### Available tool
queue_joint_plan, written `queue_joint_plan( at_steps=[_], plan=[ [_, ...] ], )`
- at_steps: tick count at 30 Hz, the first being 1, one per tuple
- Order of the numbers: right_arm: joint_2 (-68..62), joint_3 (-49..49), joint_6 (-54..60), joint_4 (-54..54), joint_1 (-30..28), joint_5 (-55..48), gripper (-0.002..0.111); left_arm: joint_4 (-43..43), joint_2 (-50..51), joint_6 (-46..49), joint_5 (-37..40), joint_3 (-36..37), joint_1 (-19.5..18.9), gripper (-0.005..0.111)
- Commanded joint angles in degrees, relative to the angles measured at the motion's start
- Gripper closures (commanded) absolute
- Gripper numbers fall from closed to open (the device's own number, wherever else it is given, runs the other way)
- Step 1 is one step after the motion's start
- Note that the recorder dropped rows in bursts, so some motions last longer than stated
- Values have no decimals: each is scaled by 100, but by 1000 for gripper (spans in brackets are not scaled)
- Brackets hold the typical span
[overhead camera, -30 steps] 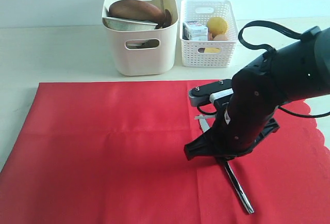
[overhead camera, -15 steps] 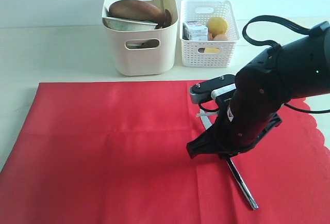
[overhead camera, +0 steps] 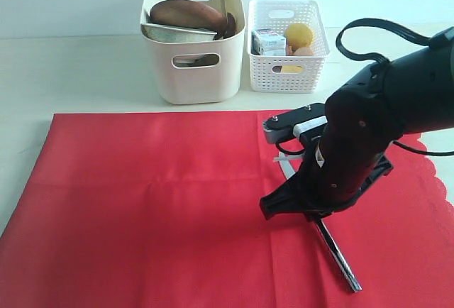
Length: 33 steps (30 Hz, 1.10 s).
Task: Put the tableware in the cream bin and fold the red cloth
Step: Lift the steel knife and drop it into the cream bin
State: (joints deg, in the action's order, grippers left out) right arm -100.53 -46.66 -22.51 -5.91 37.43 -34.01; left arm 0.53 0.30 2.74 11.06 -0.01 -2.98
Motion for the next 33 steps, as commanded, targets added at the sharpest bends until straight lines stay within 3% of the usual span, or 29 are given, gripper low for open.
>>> queue_joint_plan(
  at_steps=[1, 17, 24, 33],
  plan=[
    [368, -4, -4, 35, 21, -165, 108, 58, -30, 5, 2, 1, 39, 104],
    [1785, -340, 33, 332, 21, -27, 108, 58, -30, 5, 2, 1, 39, 104],
    [1297, -1462, 169, -727, -25, 578, 108, 58, -30, 5, 2, 1, 39, 104],
    [-261, -3717, 352, -1319, -668, 557, 108, 58, -30, 5, 2, 1, 39, 104]
  ],
)
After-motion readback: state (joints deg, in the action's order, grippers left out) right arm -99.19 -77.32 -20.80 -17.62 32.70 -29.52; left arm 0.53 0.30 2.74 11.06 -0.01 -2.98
